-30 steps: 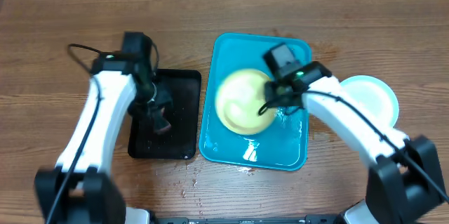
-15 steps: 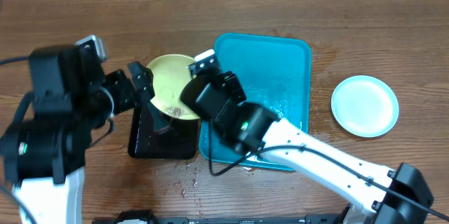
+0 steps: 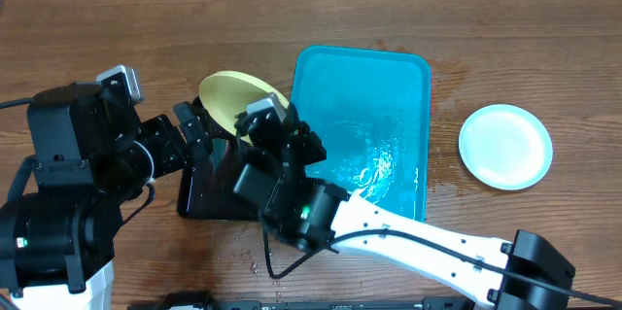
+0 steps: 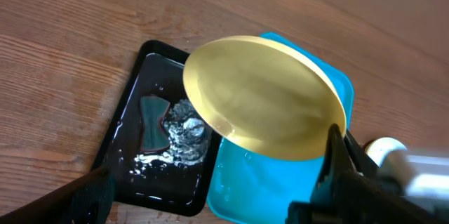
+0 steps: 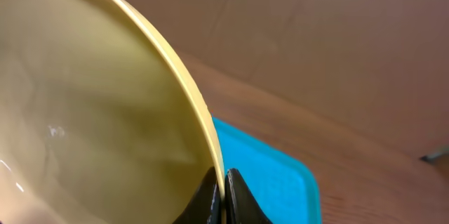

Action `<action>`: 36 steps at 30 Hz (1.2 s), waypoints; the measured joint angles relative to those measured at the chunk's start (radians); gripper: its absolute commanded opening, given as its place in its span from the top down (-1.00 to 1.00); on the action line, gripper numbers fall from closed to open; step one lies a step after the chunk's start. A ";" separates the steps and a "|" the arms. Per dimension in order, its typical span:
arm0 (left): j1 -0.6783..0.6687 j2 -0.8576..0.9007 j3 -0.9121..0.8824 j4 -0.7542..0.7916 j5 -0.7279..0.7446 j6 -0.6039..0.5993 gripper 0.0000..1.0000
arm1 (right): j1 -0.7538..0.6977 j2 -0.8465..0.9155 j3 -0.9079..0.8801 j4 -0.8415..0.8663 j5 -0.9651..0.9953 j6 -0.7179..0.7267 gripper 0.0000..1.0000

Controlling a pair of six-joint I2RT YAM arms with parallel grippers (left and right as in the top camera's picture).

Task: Clean dirty plates on tray and stack at the side
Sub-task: 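Lift and tilt the yellow plate upward with the right gripper, then carry the yellow plate right and lower it onto the white plate stack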

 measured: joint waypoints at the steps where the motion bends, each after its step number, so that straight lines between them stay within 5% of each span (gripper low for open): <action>1: 0.000 0.002 0.000 0.000 0.000 0.000 -0.99 | 0.008 0.000 0.000 0.000 0.013 -0.001 0.92; 29: 0.000 0.010 0.000 0.000 -0.002 0.000 -1.00 | 0.013 0.000 0.000 -0.012 0.048 0.018 0.93; 33: 0.000 0.010 0.000 -0.008 -0.014 0.000 -1.00 | -0.112 0.000 0.000 -0.053 -0.169 0.088 0.93; 36: 0.000 0.010 0.000 -0.011 -0.030 0.000 -0.99 | -0.290 0.000 0.001 -0.092 -0.505 0.121 0.93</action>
